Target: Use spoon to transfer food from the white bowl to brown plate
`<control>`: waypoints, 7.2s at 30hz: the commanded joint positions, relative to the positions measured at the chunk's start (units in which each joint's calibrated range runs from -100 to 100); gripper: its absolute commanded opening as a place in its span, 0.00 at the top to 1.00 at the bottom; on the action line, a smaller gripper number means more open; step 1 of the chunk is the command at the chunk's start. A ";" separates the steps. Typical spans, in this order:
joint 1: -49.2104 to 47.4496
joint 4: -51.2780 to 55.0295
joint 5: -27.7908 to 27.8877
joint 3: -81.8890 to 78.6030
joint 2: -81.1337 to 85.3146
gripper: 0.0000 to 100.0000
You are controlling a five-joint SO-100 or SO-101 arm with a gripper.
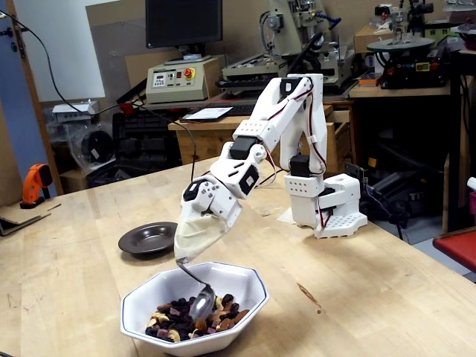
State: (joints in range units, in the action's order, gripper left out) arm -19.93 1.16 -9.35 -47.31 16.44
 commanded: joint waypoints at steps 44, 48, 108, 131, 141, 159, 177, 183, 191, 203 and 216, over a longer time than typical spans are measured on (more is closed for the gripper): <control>0.30 -3.69 0.00 0.67 -4.51 0.95; 0.37 -6.93 0.05 0.58 -4.51 0.95; 8.67 -25.99 0.15 -7.30 14.15 0.95; 17.56 -25.91 0.10 -7.30 22.96 0.95; 24.82 -25.91 0.10 -7.38 24.25 0.95; 35.48 -25.91 -0.24 -7.38 24.33 0.95; 38.37 -23.61 -0.15 -27.12 45.22 0.95; 38.30 -20.22 0.10 -34.38 52.40 0.95; 38.15 -10.65 -0.20 -35.88 53.26 0.95; 38.15 -8.04 -0.24 -35.88 53.26 0.95; 38.15 -7.49 -0.29 -35.88 53.17 0.95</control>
State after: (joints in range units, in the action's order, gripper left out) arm 18.03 -6.38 -9.30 -84.09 68.14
